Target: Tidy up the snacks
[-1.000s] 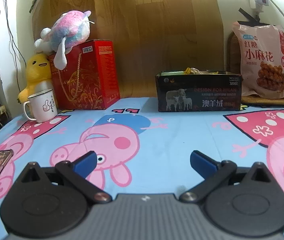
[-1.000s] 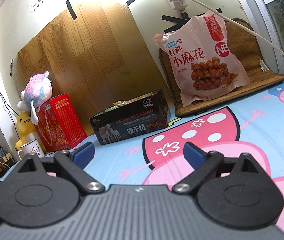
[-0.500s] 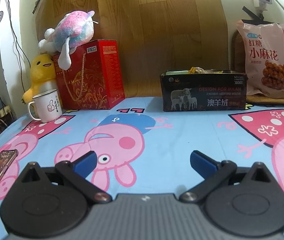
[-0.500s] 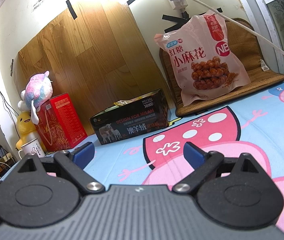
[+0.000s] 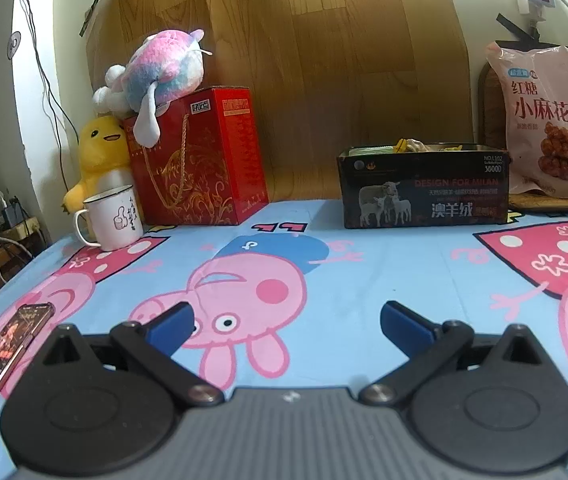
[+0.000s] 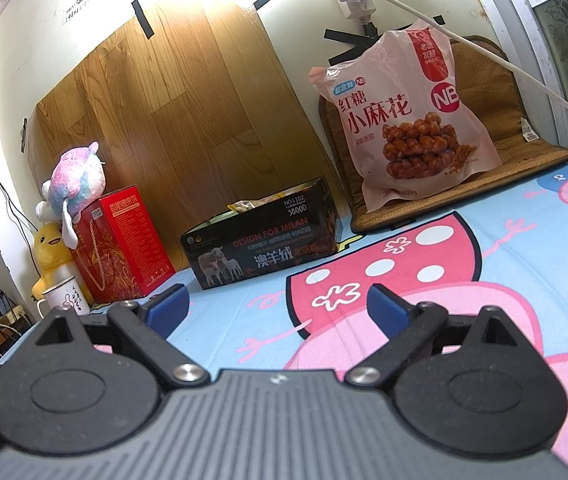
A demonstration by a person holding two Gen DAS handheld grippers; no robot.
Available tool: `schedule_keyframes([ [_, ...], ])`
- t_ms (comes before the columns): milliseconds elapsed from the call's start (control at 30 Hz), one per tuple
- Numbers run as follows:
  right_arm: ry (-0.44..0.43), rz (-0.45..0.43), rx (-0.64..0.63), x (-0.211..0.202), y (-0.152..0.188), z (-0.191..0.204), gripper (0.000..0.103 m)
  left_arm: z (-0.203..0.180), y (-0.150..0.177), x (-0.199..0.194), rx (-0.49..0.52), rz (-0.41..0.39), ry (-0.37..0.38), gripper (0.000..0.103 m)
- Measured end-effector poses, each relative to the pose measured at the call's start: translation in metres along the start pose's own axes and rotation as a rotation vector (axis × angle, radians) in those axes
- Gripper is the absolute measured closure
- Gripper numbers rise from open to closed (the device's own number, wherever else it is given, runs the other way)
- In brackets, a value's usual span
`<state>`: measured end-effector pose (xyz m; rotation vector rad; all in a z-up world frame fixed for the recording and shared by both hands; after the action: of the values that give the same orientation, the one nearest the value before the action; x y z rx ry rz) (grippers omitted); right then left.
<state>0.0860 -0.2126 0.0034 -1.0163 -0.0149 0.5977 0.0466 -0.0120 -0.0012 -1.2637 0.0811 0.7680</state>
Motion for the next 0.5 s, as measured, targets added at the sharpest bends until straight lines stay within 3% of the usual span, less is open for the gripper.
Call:
schedule_keyframes([
  [500, -0.002, -0.001, 0.002, -0.0003, -0.0004, -0.0004, 0.006, -0.0016, -0.0003, -0.001, 0.015, -0.003, 0.004, 0.0],
])
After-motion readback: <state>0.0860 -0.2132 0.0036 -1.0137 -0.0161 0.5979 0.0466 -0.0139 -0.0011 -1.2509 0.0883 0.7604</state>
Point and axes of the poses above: each gripper's, at about its wrist camera, not at the fingertips, and x roughly the way its jaws point, z to its left, y to its underside, the point moved 5 cm from there along x, roughly the way its jaws point, and after that the axes turned 11 degrees about x, right-handed, at the moved point
